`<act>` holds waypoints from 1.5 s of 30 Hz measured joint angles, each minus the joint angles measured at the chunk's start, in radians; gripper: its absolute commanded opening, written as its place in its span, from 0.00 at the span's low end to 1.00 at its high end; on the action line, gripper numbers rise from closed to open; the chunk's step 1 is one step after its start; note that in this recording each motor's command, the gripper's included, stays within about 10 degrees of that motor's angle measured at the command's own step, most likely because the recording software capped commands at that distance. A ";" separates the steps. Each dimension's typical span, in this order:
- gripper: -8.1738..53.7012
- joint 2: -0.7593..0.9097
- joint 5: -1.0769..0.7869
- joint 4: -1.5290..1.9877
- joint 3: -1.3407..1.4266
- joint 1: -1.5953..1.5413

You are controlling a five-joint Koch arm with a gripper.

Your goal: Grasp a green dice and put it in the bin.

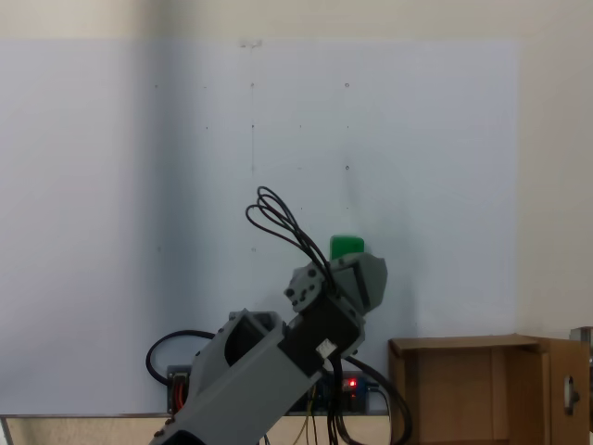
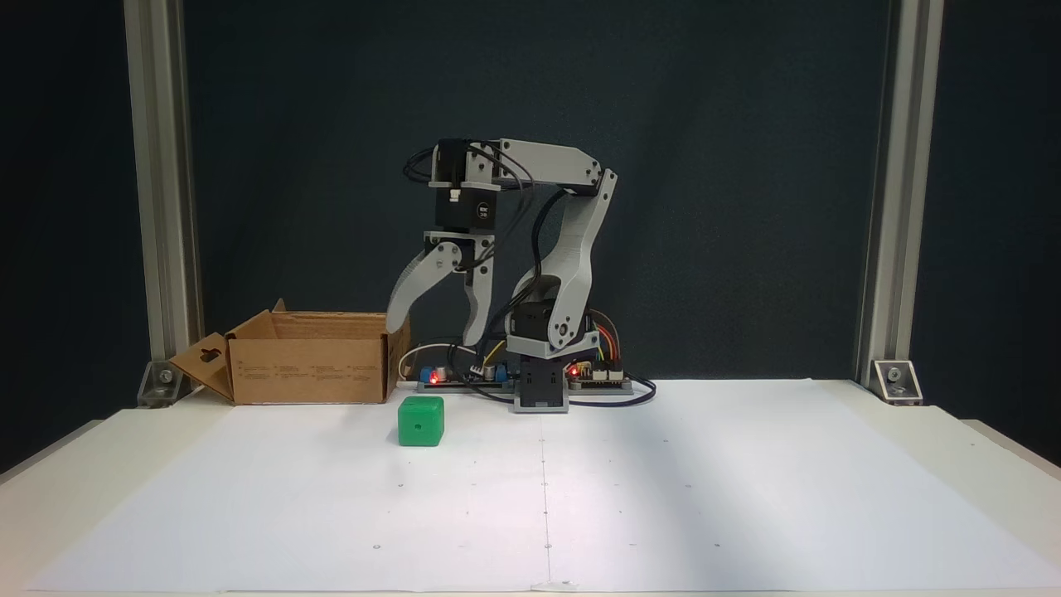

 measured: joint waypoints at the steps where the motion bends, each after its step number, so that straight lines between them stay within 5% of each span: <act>1: 0.84 0.000 0.011 -0.006 0.000 0.012; 45: 0.82 -0.141 0.170 -0.202 0.130 0.044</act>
